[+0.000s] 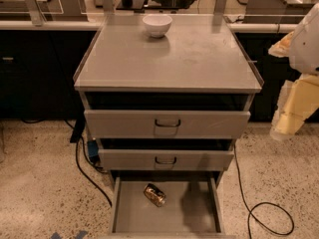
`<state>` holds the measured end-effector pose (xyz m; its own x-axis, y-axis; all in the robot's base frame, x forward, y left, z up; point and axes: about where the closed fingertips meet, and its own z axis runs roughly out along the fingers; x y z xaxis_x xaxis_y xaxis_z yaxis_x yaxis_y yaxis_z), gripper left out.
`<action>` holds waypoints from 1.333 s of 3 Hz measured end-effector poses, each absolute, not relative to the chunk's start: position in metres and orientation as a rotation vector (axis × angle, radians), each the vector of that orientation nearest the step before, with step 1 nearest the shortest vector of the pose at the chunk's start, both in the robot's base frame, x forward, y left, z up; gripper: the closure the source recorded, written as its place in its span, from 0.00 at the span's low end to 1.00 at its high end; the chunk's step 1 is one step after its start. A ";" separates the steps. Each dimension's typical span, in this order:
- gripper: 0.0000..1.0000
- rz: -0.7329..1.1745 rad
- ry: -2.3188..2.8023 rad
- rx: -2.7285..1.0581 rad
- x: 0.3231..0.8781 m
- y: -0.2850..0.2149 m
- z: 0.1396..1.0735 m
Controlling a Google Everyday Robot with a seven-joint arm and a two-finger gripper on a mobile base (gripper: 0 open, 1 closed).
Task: Pick orange can from bottom drawer and place on counter
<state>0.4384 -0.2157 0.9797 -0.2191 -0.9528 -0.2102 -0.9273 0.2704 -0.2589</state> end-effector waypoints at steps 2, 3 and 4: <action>0.00 -0.100 2.220 -1.702 0.439 -0.214 0.975; 0.00 -0.091 2.222 -1.660 0.436 -0.201 0.945; 0.00 -0.027 2.253 -1.615 0.439 -0.188 0.887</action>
Offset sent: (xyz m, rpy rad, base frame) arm 0.0006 0.0033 -0.0168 0.0311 0.0104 -0.0130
